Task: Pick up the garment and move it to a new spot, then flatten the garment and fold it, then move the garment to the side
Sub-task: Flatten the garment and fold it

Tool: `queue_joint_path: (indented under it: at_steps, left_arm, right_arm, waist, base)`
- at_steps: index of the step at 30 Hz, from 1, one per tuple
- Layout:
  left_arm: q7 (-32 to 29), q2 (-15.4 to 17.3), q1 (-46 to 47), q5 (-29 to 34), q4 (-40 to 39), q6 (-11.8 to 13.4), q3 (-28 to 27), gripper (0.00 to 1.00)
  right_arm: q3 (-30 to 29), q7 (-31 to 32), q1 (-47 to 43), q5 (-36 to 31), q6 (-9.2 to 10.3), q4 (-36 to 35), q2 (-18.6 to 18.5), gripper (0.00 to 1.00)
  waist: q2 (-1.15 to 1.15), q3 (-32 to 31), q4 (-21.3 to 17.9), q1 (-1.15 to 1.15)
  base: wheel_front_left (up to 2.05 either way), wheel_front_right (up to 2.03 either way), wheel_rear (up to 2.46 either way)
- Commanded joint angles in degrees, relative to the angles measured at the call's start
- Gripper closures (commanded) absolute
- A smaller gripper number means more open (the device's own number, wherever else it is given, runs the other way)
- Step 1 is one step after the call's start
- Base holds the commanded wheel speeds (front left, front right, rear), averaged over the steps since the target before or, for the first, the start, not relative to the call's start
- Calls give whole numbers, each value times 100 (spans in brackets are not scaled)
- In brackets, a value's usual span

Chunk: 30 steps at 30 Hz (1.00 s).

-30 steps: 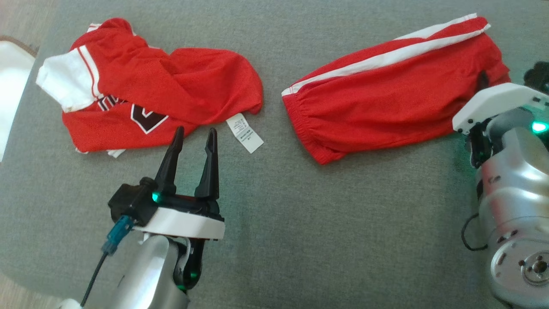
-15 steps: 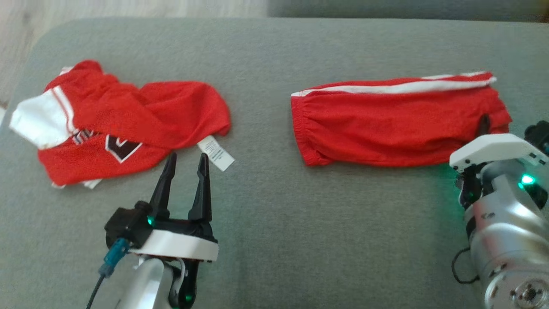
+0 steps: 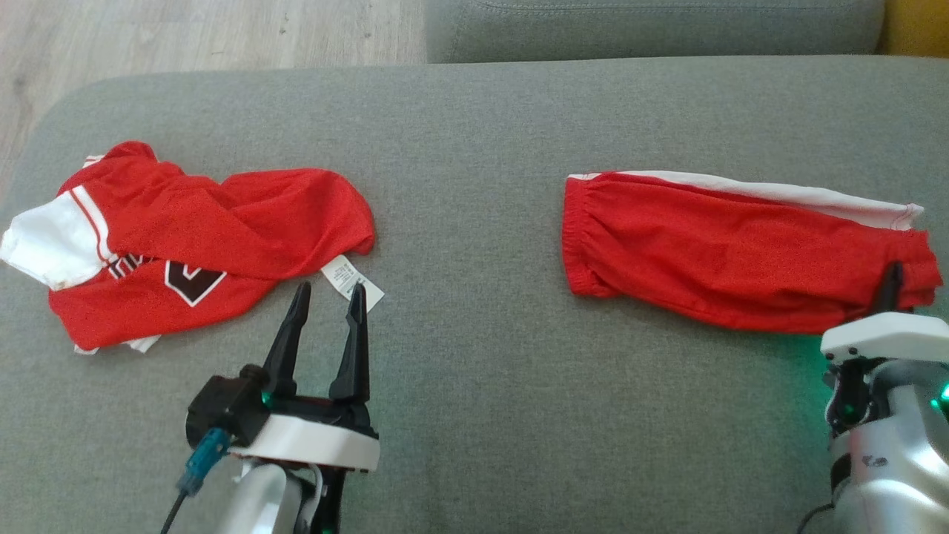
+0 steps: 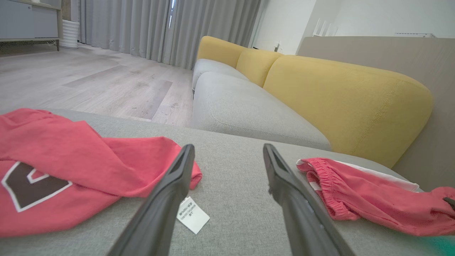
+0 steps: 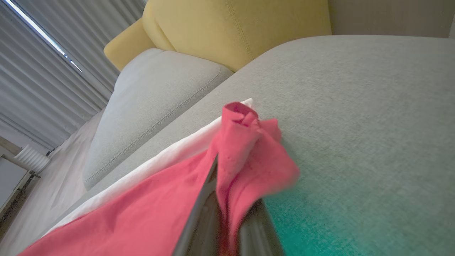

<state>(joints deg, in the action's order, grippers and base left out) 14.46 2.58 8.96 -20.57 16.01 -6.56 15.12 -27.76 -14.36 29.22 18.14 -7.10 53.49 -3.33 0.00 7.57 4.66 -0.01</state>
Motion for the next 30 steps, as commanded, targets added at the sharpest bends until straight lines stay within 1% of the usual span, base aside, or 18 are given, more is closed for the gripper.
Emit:
queue_joint_path:
  at_steps: [1,4,7,13,17,23,30]
  left_arm:
    - [53,30,56,44,-201,-19,-164,0]
    - [53,30,17,64,-199,-27,-179,0]
    - [53,30,17,74,-198,-33,-178,0]
    - [53,30,47,50,-227,-38,-188,0]
    - [53,30,55,55,-221,-40,-200,0]
    - [54,30,100,36,-173,-43,-187,0]
    - [54,30,102,40,-149,-26,-203,0]
  right_arm:
    - [268,-63,159,65,-39,-281,45,100]
    - [474,-63,48,154,-39,-441,45,100]
    - [618,-63,-59,106,-39,-558,45,100]
    - [621,-63,-141,11,-39,-655,46,100]
    - [803,-63,-114,31,-39,-784,46,100]
    - [1734,-63,-96,285,-39,-1310,46,100]
    - [2798,-63,-105,508,-39,-1511,46,100]
  waist:
    - [0,-11,7,1]
    - [0,-23,19,1]
    - [0,-26,43,1]
    - [0,-6,69,1]
    - [0,9,74,1]
    - [0,-29,144,1]
    - [0,-83,324,1]
  base:
    - [0,0,0]
    - [0,0,0]
    - [0,0,0]
    - [0,0,0]
    - [0,0,0]
    - [0,0,0]
    - [0,0,0]
